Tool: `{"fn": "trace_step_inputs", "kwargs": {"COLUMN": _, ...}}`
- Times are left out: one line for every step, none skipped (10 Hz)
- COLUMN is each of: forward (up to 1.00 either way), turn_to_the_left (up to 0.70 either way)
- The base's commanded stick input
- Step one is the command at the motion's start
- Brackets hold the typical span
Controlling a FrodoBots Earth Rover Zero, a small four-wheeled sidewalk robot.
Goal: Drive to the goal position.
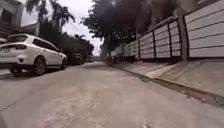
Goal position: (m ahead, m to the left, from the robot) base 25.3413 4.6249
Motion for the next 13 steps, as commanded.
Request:
{"fn": "trace_step_inputs", "kwargs": {"forward": 0.70, "turn_to_the_left": 0.00}}
{"fn": "trace_step_inputs", "kwargs": {"forward": 0.70, "turn_to_the_left": 0.00}}
{"fn": "trace_step_inputs", "kwargs": {"forward": 0.70, "turn_to_the_left": 0.00}}
{"fn": "trace_step_inputs", "kwargs": {"forward": 0.70, "turn_to_the_left": 0.00}}
{"fn": "trace_step_inputs", "kwargs": {"forward": 0.70, "turn_to_the_left": 0.00}}
{"fn": "trace_step_inputs", "kwargs": {"forward": 0.70, "turn_to_the_left": 0.00}}
{"fn": "trace_step_inputs", "kwargs": {"forward": 0.70, "turn_to_the_left": 0.00}}
{"fn": "trace_step_inputs", "kwargs": {"forward": 0.70, "turn_to_the_left": 0.00}}
{"fn": "trace_step_inputs", "kwargs": {"forward": 0.70, "turn_to_the_left": 0.00}}
{"fn": "trace_step_inputs", "kwargs": {"forward": 0.70, "turn_to_the_left": 0.00}}
{"fn": "trace_step_inputs", "kwargs": {"forward": 0.70, "turn_to_the_left": 0.00}}
{"fn": "trace_step_inputs", "kwargs": {"forward": 0.70, "turn_to_the_left": 0.00}}
{"fn": "trace_step_inputs", "kwargs": {"forward": 0.70, "turn_to_the_left": 0.00}}
